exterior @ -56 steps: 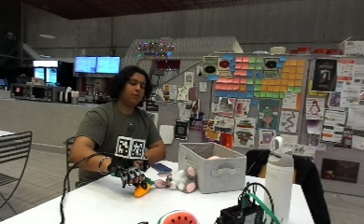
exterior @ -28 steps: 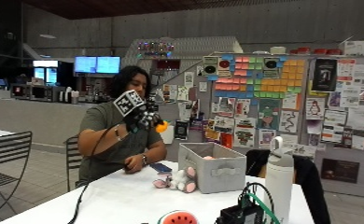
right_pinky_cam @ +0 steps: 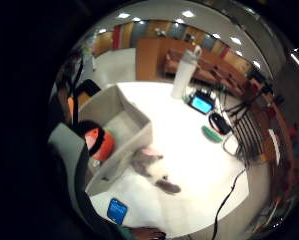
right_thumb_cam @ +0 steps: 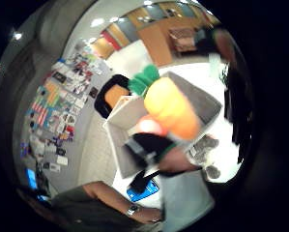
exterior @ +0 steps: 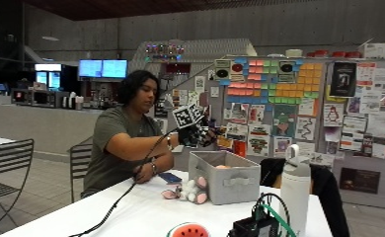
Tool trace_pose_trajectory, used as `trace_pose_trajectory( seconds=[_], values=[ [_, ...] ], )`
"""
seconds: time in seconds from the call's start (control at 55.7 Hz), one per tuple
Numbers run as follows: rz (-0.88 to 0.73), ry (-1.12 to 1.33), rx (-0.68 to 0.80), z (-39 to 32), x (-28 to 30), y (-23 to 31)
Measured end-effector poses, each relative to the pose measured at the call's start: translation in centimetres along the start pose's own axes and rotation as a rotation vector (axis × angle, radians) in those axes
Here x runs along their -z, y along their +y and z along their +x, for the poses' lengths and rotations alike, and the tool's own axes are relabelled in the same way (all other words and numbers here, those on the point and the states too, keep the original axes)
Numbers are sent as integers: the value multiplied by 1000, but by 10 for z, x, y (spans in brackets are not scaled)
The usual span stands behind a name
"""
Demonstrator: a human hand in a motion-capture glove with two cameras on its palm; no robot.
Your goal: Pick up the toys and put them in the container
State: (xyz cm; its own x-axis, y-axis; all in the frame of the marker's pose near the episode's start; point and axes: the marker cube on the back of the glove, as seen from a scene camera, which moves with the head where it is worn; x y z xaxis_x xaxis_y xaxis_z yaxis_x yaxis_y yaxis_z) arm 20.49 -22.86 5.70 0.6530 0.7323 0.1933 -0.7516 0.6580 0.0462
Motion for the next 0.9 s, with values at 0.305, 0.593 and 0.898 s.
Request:
trace_pose_trajectory(
  seconds=[0.305,0.593,0.898],
  values=[
    [-54,-50,-264,82,-46,53],
    [-193,-4,-270,116,-151,106],
    [-30,61,-100,103,-177,125]
  ],
)
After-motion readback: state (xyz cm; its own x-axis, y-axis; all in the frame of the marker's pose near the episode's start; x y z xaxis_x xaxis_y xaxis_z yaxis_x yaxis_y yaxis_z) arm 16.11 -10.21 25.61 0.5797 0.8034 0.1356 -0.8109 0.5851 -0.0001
